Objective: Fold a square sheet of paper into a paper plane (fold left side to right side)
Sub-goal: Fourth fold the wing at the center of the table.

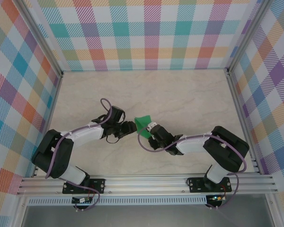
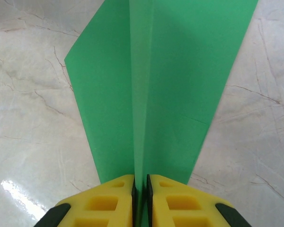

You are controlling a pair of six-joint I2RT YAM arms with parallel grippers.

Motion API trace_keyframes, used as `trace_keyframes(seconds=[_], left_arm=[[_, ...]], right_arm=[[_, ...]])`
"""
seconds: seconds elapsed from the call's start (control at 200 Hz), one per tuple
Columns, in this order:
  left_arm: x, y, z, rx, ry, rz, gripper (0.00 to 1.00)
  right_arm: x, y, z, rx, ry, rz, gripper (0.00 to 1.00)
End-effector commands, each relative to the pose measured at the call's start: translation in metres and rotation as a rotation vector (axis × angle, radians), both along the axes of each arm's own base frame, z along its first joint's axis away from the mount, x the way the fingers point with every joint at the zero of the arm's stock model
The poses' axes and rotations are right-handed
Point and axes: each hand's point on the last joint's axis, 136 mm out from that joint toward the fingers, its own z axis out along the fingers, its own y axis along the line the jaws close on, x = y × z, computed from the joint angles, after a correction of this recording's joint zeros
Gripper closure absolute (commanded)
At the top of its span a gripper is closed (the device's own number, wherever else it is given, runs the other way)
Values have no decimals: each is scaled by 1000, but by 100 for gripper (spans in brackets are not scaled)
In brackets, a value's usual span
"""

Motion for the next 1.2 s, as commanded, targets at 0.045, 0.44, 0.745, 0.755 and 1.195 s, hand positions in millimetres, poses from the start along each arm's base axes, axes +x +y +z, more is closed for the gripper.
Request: trace_keyframes(seconds=[0.045,0.44,0.745,0.755,1.195], left_arm=[[11,-20,11,-38,-31,-28,44],[21,-44,7,-48,-20,-63,45],[27,-54,2,-41,-10,-74,49],[27,-54,1,-39,-10,-74,49],[30,-58,-6,-33,4,-72,62]], right_arm=[[-5,10,2,78,62,25,85],[-2,9,0,123,120,3,88],[0,6,0,169,175,-9,88],[1,6,0,171,176,-11,89],[5,-2,-2,229,232,-46,92]])
